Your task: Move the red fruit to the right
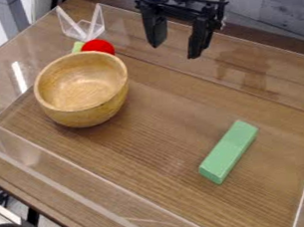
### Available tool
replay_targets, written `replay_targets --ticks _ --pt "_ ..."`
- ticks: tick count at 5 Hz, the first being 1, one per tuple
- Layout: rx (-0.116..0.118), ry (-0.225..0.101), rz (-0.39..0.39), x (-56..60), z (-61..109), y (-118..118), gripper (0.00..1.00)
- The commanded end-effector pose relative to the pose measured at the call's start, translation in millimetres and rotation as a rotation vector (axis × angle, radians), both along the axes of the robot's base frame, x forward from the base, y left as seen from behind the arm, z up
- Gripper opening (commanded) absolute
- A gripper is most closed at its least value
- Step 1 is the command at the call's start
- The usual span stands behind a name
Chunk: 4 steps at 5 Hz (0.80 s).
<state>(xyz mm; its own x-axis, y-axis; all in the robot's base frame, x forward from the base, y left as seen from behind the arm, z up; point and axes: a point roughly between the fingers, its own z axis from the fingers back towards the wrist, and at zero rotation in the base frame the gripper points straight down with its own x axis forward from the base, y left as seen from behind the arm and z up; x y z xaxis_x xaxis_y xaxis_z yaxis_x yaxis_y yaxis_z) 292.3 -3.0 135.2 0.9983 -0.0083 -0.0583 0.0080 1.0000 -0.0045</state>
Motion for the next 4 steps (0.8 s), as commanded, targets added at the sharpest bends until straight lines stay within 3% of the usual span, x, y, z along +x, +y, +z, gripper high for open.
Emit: replay_targets --ticks 1,2,3,4 --pt "-0.001 0.01 0.02 0.7 -4.2 10 1.0" --pt "-0.003 0.001 0.058 3.5 -4.4 31 1.0" --pt "-0.003 -0.02 0.119 7.8 -3.3 68 1.0" --pt "-0.002 -0.044 0.132 14.8 -6.0 104 1.0"
